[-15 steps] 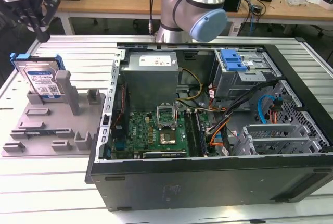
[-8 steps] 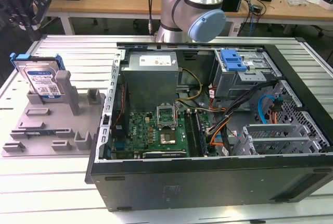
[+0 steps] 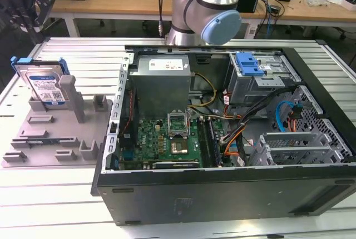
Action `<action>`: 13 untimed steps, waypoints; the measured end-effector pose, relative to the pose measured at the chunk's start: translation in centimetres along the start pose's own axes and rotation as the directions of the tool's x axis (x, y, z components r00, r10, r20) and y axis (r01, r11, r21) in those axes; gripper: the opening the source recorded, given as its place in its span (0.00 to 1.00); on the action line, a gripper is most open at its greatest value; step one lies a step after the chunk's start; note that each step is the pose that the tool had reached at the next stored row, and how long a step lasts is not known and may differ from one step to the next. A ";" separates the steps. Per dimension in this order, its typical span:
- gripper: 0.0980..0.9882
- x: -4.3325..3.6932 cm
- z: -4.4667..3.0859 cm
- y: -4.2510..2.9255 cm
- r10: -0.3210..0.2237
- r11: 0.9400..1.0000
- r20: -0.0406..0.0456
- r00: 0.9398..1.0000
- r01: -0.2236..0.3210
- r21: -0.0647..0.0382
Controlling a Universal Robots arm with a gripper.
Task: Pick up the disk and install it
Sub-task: 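Pick up the disk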
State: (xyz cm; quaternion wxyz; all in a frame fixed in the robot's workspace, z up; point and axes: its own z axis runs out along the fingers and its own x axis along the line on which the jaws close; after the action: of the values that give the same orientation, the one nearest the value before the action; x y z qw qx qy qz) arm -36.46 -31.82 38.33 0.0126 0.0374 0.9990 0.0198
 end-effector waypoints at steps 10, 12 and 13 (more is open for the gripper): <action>0.01 0.00 0.01 0.01 -0.044 0.999 -0.006 0.999 0.044 -0.001; 0.01 -0.01 0.01 0.00 -0.079 0.997 -0.009 0.997 0.079 -0.002; 0.01 0.00 0.01 0.00 -0.099 0.995 -0.011 0.995 0.099 -0.002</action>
State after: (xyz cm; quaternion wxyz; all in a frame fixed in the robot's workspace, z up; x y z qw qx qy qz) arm -36.46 -31.82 38.32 0.0081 -0.0122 0.9997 0.0201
